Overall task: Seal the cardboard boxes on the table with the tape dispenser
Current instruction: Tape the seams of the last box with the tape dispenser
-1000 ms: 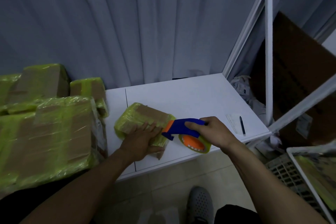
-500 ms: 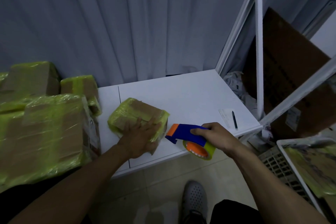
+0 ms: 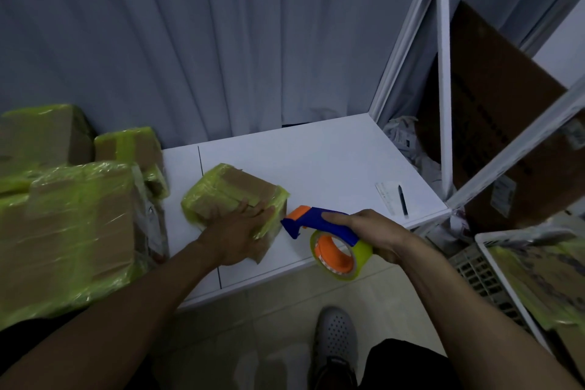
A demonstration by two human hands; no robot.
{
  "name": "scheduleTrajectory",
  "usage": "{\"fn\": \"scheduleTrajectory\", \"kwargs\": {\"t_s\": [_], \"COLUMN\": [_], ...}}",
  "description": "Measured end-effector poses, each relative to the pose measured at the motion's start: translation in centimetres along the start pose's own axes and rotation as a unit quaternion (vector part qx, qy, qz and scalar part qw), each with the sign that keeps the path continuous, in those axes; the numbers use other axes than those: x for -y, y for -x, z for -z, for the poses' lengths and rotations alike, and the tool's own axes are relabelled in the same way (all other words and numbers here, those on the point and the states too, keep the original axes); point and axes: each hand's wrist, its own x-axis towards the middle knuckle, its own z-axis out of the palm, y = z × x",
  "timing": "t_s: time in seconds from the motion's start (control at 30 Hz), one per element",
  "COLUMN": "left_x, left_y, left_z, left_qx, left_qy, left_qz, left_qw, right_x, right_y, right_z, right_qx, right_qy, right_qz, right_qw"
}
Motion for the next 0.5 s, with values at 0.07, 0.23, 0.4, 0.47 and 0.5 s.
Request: {"fn": "scheduleTrajectory", "kwargs": {"t_s": [0.07,0.23,0.4,0.47,0.5], "left_x": [0.2,0.6,0.6,0.3,0.0], "left_y": [-0.1,-0.4,-0.1,-0.1,-0.2], "left_z": [-0.2,-1.0,-1.0,-1.0,-1.1], "left_qx": [-0.025,-0.049,-0.06,-0.062,-0.066], "left_qy": [0.006,0.025,0.104,0.139,0.162], "left_qz": [-0.015,-0.026,-0.021,0.02,0.043], "left_qw": [1.0,0.998,0.993,0.988,0.984], "right_x": [0.0,-1.5,-2.2,-2.4,-2.4], "right_y": [0.5,1.0,-0.4,-1.4,-2.0], "right_z": [0.7,2.0,0.7,0.0,-0.4], "right_qx": [-0.004,-0.009,0.002,0.008,0.011], "right_qy": [-0.006,0.025,0.108,0.144,0.162], "right_qz": [-0.007,-0.014,-0.02,-0.018,-0.018], "right_qw": [1.0,1.0,0.994,0.989,0.987]}}
